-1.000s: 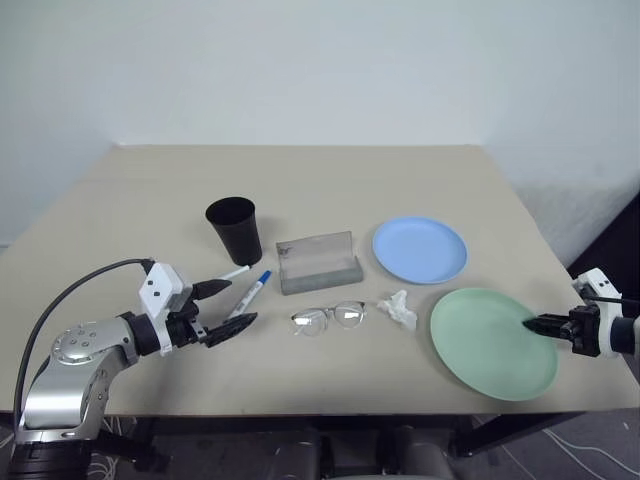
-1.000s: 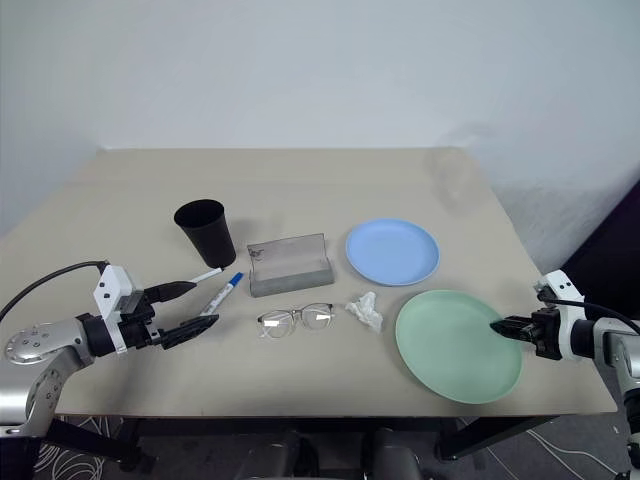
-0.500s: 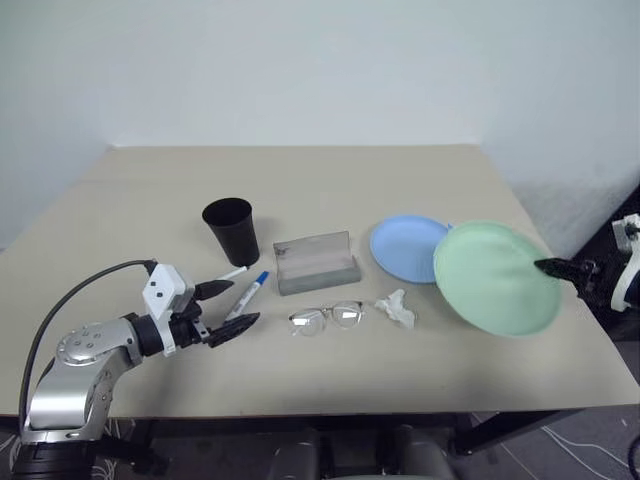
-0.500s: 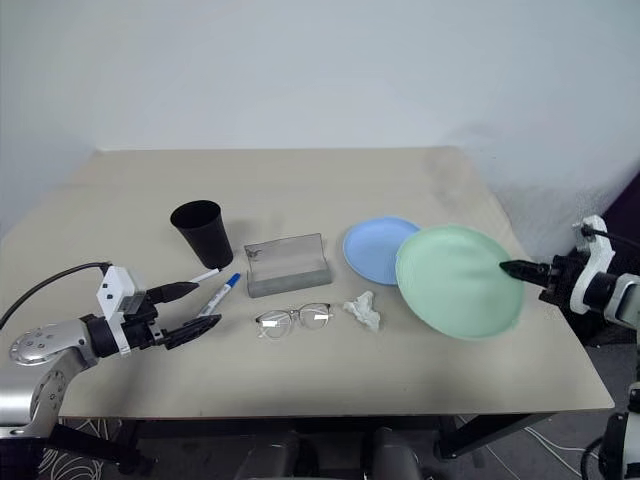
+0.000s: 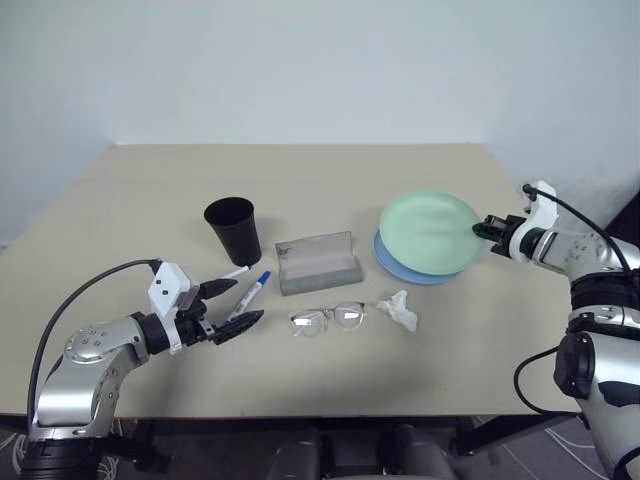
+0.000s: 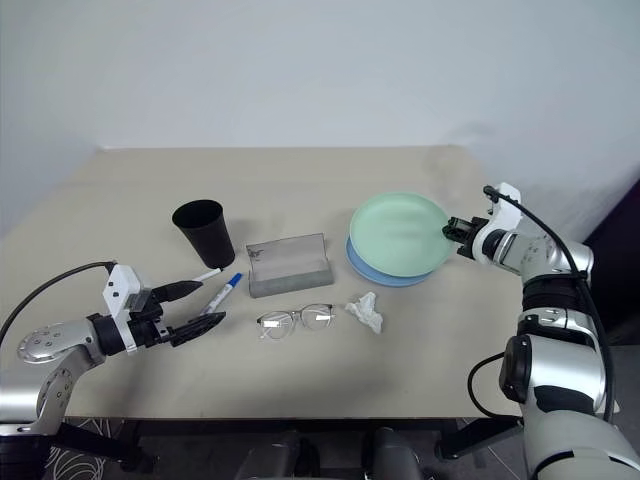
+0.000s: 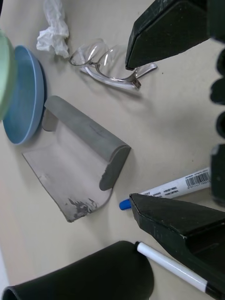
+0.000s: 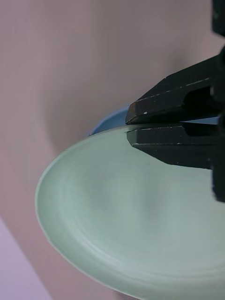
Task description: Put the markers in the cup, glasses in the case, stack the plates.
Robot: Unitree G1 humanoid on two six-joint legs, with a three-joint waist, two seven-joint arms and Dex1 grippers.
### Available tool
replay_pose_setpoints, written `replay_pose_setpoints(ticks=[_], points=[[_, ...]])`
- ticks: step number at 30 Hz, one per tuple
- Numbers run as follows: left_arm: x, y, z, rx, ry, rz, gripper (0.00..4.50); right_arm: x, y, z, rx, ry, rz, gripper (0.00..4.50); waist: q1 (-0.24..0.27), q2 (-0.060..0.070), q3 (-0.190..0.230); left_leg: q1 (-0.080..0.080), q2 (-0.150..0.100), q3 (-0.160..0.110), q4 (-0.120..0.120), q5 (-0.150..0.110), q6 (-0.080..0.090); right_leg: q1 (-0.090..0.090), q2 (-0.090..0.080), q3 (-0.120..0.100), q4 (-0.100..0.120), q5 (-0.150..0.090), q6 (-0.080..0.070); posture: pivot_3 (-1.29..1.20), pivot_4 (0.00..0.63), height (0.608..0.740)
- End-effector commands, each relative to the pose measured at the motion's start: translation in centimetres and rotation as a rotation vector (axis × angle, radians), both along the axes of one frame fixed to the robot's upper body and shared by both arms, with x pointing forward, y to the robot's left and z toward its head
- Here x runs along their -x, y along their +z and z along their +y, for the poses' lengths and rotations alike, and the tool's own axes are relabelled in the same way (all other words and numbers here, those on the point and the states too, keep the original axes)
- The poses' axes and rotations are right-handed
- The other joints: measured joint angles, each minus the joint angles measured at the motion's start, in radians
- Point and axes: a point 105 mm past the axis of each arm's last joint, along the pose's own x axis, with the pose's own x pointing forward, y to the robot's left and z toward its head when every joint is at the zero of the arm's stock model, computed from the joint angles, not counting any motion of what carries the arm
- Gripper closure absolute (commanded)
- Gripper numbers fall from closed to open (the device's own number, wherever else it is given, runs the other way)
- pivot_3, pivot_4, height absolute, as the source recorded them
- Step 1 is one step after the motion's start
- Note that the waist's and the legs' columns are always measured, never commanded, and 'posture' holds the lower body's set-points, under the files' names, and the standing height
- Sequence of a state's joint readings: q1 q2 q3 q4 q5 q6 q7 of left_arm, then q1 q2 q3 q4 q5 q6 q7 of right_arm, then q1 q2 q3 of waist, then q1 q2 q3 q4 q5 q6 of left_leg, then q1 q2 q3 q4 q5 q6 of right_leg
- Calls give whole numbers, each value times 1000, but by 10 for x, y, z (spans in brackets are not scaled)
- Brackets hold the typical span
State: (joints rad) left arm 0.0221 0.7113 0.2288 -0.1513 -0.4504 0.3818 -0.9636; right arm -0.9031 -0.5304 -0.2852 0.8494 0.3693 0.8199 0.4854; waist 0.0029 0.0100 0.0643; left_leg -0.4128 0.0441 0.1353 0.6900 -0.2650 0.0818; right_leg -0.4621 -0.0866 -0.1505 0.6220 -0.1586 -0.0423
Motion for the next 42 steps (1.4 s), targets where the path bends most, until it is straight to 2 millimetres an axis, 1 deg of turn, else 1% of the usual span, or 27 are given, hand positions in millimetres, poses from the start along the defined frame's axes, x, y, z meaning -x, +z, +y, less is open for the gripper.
replay_pose_setpoints(ticks=[1, 2, 5, 10, 13, 14, 16, 17, 18, 22, 25, 27, 29, 31, 34, 36, 40, 42], points=[[0, 15, -4, 11, -12, -57, 0, -10, 13, -2, 35, -26, -44, 4491, -1, 0, 0, 0, 0, 0, 0, 1, -2, 0, 0, 0, 0, 0, 0, 0, 0, 732], [0, 15, -4, 10, -11, -57, 0, -11, 11, -2, 38, -31, -41, 4491, -2, 0, 0, 0, 0, 1, 0, 1, -2, 0, 0, 1, 0, 0, 0, 0, 0, 732], [1, 15, -5, 12, -7, -59, 0, -12, 5, 0, 52, -29, -25, 3798, -6, 0, 0, 0, 0, 1, -1, 1, -2, -1, 0, 1, 0, 0, 0, 0, 0, 732], [2, 16, -4, 11, -1, -60, 0, -12, 6, 2, 37, -17, -24, 2097, -6, 1, 0, 2, 1, 1, -1, -1, 1, 0, 1, 1, 1, 0, 0, 0, 0, 732], [1, 16, -4, 10, 0, -62, 0, -14, 17, 3, 38, 10, -62, 1066, -5, 2, 0, 2, 1, 1, -1, 0, 1, 0, 1, 0, 1, 0, 0, 0, 0, 732], [0, 17, -4, 9, 0, -63, 0, -12, 24, 7, 47, 68, -95, 713, -5, 2, 0, 2, 1, 1, -1, 0, 1, 0, 1, 0, 1, 0, 0, 0, 0, 732], [0, 17, -3, 7, 1, -62, 0, -1, 38, 24, 72, 235, -159, 25, -5, 3, 0, 1, 1, 1, -1, 0, 1, -1, 1, 1, 1, 0, 0, 0, 0, 732], [0, 17, -3, 5, 1, -61, 0, 9, 41, 34, 85, 326, -176, 25, -4, 3, 0, 1, 1, 1, -1, -1, 2, 0, 1, 1, 1, 0, 0, 0, 0, 732], [-1, 17, -3, 4, 1, -60, 0, 16, 42, 41, 93, 379, -182, 25, -4, 3, 0, 1, 1, 0, -1, -1, 2, 0, 0, 1, 1, 0, 0, 0, 0, 732], [-4, 17, -4, 4, -6, -61, 0, 52, 32, 75, 172, 596, -180, 25, -4, 2, -1, 1, 1, -2, -3, -1, 1, 0, 0, 1, 0, 0, 0, 0, 0, 732], [-5, 18, -5, 4, -10, -61, 0, 69, 27, 92, 174, 683, -170, 25, -4, 3, 0, 2, 1, -2, -3, -1, 1, 0, 0, 0, 0, 0, 0, 0, 0, 732], [-6, 18, -6, 4, -13, -62, 0, 82, 20, 103, 179, 756, -157, 25, -4, 3, 0, 2, 2, -1, -3, -1, 1, 0, 0, -1, 0, 0, 0, 0, 0, 732], [-6, 18, -6, 4, -16, -62, 0, 91, 10, 111, 200, 805, -138, 25, -4, 3, 0, 2, 2, -1, -3, -1, 1, 0, 0, -1, -1, 0, 0, 0, 0, 732], [-6, 18, -6, 4, -16, -63, 0, 97, 3, 115, 216, 827, -125, 25, -4, 2, 0, 2, 2, -2, -3, -1, 1, 0, -1, -2, -1, 0, 0, 0, 0, 732], [-6, 18, -7, 7, -18, -62, 0, 103, -14, 122, 250, 861, -98, 25, -2, 2, 0, 2, 2, -2, -3, -1, 1, 0, -1, -1, -2, 0, 0, 0, 0, 732], [-6, 18, -7, 7, -18, -63, 0, 105, -19, 124, 259, 870, -90, 25, -1, 2, 0, 1, 2, -2, -4, -1, 1, -1, -1, -1, -3, 0, 0, 0, 0, 732], [-6, 17, -7, 7, -15, -63, 0, 100, -38, 127, 319, 869, -93, 25, 0, 2, 0, 1, 2, -2, -5, -1, 1, -1, -1, -2, -3, 0, 0, 0, 0, 732], [-6, 17, -7, 8, -14, -64, 0, 97, -42, 128, 330, 863, -93, 25, 0, 2, 0, 1, 2, -2, -5, -1, 1, -1, 0, -2, -3, 0, 0, 0, 0, 732]])
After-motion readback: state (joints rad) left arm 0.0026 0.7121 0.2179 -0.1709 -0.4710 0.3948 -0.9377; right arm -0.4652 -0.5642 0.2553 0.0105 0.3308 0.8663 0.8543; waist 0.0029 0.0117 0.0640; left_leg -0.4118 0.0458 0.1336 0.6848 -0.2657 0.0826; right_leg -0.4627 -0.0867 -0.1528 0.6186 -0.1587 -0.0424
